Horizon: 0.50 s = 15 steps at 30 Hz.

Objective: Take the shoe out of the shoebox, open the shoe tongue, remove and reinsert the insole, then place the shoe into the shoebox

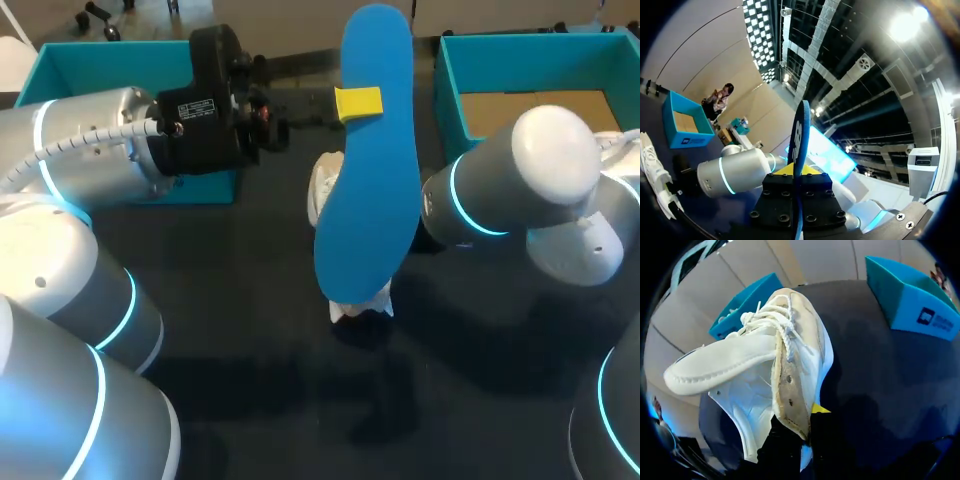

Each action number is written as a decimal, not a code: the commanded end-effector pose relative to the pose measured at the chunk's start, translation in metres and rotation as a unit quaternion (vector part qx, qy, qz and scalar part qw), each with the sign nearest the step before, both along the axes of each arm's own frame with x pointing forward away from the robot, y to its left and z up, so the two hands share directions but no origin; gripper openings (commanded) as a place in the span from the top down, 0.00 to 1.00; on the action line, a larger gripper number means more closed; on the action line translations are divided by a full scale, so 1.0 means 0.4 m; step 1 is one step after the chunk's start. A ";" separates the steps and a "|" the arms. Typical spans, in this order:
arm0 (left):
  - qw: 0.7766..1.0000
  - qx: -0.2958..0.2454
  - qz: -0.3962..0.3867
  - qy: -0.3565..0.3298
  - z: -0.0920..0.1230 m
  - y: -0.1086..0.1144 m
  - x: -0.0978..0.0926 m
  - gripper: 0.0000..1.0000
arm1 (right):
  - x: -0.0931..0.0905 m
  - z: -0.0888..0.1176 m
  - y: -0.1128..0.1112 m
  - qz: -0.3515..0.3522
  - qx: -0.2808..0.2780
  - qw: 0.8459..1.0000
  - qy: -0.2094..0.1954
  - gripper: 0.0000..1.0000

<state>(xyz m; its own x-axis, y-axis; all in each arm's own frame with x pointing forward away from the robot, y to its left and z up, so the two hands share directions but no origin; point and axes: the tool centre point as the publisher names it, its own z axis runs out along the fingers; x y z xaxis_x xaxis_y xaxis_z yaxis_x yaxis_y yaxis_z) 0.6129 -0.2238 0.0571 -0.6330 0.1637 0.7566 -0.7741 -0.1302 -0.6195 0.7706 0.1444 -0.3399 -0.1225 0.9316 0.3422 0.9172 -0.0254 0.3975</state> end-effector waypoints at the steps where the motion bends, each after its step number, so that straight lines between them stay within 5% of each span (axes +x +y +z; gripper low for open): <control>1: 1.000 -0.012 0.018 0.004 0.009 -0.003 -0.022 1.00 | 0.001 -0.007 0.018 -0.049 -0.017 0.999 -0.005 1.00; 15: 1.000 -0.012 0.018 0.004 0.009 -0.003 -0.022 1.00 | 0.021 -0.082 -0.001 -0.038 -0.023 0.999 0.014 1.00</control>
<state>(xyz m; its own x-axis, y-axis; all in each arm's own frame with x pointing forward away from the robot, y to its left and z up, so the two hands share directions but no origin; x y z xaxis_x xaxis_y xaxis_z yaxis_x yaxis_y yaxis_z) 0.6129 -0.2237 0.0570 -0.6329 0.1638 0.7567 -0.7742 -0.1286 -0.6197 0.7753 0.1427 -0.3665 -0.0464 0.9547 0.2939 0.9228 -0.0717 0.3786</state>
